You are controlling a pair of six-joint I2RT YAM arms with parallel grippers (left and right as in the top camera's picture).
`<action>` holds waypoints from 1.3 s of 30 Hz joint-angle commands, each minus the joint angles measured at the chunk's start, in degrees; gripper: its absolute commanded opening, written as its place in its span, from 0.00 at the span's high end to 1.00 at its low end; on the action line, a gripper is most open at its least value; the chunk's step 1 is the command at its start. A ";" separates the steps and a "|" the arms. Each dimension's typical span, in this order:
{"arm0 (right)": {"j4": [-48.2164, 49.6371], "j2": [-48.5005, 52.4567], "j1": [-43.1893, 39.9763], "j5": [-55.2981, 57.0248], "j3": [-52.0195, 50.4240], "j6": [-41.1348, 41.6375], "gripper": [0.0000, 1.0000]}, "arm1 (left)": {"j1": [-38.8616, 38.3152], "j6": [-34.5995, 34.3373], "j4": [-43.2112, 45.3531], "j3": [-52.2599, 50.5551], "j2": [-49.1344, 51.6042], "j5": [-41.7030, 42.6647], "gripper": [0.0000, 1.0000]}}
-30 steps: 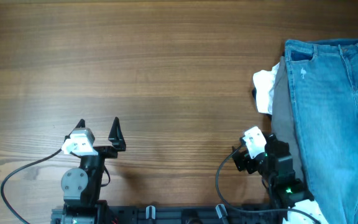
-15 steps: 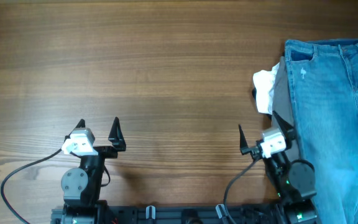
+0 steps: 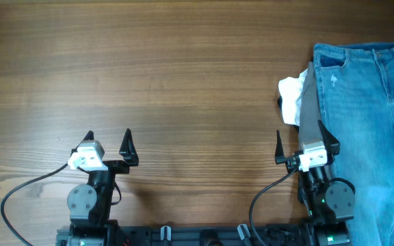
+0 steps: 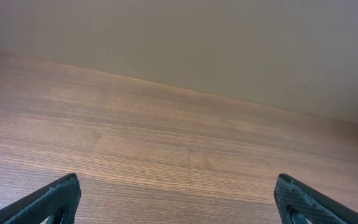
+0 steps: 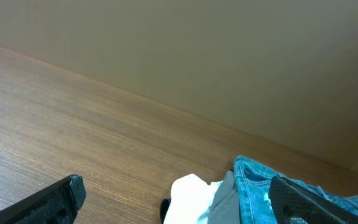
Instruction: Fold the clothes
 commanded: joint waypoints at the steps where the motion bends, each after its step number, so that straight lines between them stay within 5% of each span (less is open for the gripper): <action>1: 0.02 -0.90 -0.28 0.59 -0.07 -0.50 0.00 | 0.07 0.52 -0.13 -0.24 -0.24 0.48 0.00; 39: 0.57 -0.68 -0.28 -6.97 -0.07 -0.48 0.00 | 0.07 0.55 -0.04 -0.24 -0.24 0.46 0.00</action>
